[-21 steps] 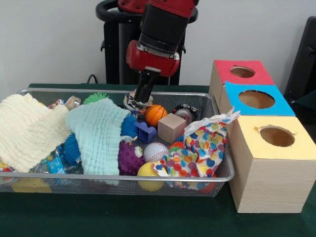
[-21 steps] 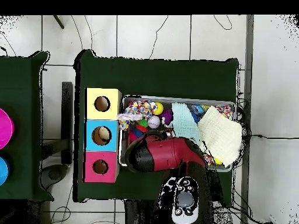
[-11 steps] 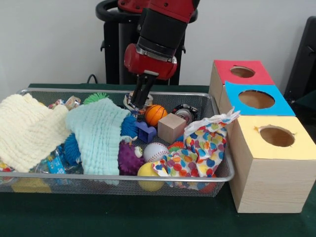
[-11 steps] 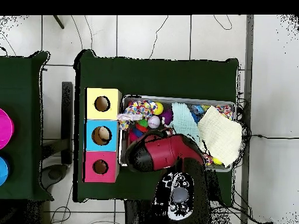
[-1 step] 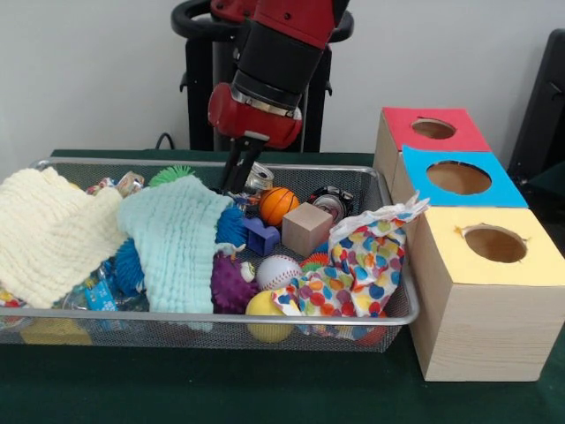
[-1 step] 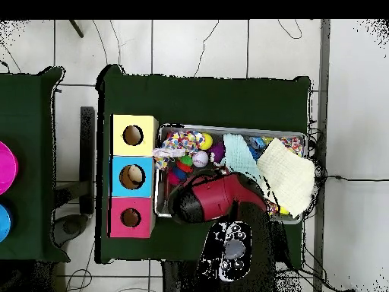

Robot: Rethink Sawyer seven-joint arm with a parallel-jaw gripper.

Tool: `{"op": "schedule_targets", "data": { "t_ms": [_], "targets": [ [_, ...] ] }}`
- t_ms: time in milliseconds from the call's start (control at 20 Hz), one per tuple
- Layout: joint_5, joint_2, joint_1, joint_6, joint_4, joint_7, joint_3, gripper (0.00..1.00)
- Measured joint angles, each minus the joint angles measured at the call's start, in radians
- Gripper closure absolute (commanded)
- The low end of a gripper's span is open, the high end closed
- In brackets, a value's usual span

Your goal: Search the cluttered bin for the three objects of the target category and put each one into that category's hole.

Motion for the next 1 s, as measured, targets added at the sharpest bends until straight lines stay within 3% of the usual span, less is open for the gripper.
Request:
{"op": "schedule_targets", "data": {
  "t_ms": [600,650,1000],
  "targets": [
    [-0.036,0.012,0.000,0.000,-0.010,0.000,-0.018,1.00],
    [-0.036,0.012,0.000,0.000,-0.010,0.000,-0.018,0.00],
    [-0.036,0.012,0.000,0.000,-0.010,0.000,-0.018,0.00]
  ]
}}
